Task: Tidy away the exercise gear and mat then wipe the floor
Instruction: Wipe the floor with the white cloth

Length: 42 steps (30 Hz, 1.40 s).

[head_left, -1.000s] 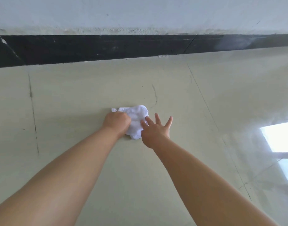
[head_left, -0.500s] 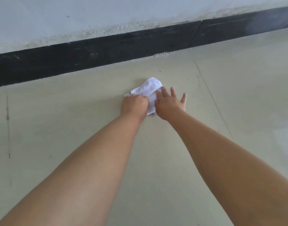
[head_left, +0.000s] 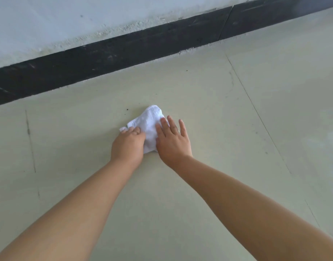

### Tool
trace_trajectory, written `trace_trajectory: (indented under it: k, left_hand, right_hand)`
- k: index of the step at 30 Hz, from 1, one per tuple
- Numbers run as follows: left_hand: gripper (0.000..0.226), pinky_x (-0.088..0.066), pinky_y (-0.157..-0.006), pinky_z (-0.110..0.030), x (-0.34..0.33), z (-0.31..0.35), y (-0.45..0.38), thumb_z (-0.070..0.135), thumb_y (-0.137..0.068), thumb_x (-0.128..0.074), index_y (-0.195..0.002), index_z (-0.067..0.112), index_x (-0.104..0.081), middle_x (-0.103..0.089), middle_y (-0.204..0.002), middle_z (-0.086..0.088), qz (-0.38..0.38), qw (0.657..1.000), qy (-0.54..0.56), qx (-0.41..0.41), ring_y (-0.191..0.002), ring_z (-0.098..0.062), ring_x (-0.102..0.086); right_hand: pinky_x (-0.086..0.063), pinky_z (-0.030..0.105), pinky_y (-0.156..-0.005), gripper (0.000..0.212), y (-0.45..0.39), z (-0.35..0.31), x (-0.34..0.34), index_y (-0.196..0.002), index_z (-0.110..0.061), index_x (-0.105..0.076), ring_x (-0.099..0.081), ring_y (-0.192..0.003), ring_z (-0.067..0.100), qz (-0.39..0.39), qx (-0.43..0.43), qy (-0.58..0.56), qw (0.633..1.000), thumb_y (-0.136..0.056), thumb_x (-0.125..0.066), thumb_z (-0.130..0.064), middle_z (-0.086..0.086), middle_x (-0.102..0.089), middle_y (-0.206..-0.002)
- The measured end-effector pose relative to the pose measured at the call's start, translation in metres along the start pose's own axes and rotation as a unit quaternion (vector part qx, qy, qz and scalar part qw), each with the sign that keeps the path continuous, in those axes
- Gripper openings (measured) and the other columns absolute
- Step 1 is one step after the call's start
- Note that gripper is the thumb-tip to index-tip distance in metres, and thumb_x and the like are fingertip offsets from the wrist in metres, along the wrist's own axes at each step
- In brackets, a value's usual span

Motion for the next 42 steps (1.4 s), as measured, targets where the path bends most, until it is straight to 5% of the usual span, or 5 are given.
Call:
trace_trajectory:
  k: [5, 14, 20, 26, 42]
  left_hand:
    - [0.031, -0.056, -0.061, -0.027, -0.008, 0.054, 0.026, 0.005, -0.061, -0.035, -0.046, 0.007, -0.063, -0.073, -0.062, -0.011, 0.075, 0.980, -0.007, -0.182, -0.055, -0.025, -0.071]
    - [0.032, -0.038, -0.109, -0.030, -0.056, 0.193, 0.103, 0.003, -0.081, -0.066, -0.113, -0.003, -0.065, -0.056, -0.131, -0.027, -0.088, 0.943, -0.026, -0.321, -0.128, -0.032, -0.052]
    - [0.042, -0.054, -0.088, -0.023, -0.073, 0.279, 0.145, 0.044, -0.039, -0.088, -0.070, 0.017, -0.079, -0.078, -0.089, -0.011, -0.151, 0.909, -0.067, -0.382, -0.096, -0.017, -0.073]
    - [0.047, 0.002, -0.121, -0.041, -0.075, 0.354, 0.112, 0.014, -0.103, -0.026, -0.148, -0.001, -0.024, -0.015, -0.158, -0.016, -0.127, 0.893, -0.141, -0.407, -0.148, -0.031, -0.006]
    - [0.037, -0.057, -0.076, -0.031, -0.001, 0.174, -0.001, -0.001, -0.078, -0.037, -0.082, -0.004, -0.073, -0.074, -0.090, -0.017, 0.066, 0.948, -0.087, -0.300, -0.091, -0.029, -0.072]
  right_hand:
    - [-0.051, 0.048, -0.089, 0.048, 0.060, 0.035, -0.008, -0.095, -0.017, -0.076, -0.068, -0.106, 0.021, 0.069, -0.044, 0.111, 0.990, -0.052, -0.083, -0.037, -0.001, -0.074, -0.105]
    - [-0.022, 0.051, -0.100, 0.054, 0.198, 0.116, -0.058, -0.091, -0.010, -0.077, -0.071, -0.098, 0.028, 0.012, -0.165, 0.145, 0.976, -0.042, -0.089, -0.027, 0.006, -0.076, -0.098]
    - [0.015, 0.055, -0.112, 0.059, 0.283, 0.174, -0.101, -0.150, -0.012, -0.007, 0.005, -0.148, 0.024, -0.158, -0.303, 0.044, 0.939, -0.096, -0.003, -0.035, 0.002, -0.003, -0.160]
    - [0.007, 0.051, -0.117, 0.052, 0.292, 0.240, -0.100, -0.149, -0.016, 0.007, 0.012, -0.147, 0.016, -0.127, -0.410, -0.046, 0.902, -0.102, -0.012, -0.026, -0.005, 0.010, -0.159]
    - [0.012, 0.052, -0.115, 0.052, 0.091, 0.149, -0.025, -0.150, -0.022, -0.002, 0.013, -0.147, 0.017, -0.011, -0.211, -0.138, 0.968, -0.101, -0.020, -0.024, -0.012, 0.009, -0.158]
Point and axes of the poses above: each hand's wrist, its own y-axis away from the middle knuckle, its own x-axis out of the back of the hand, z = x × y, the point moved 10 cm from there along -y, towards the middle knuckle
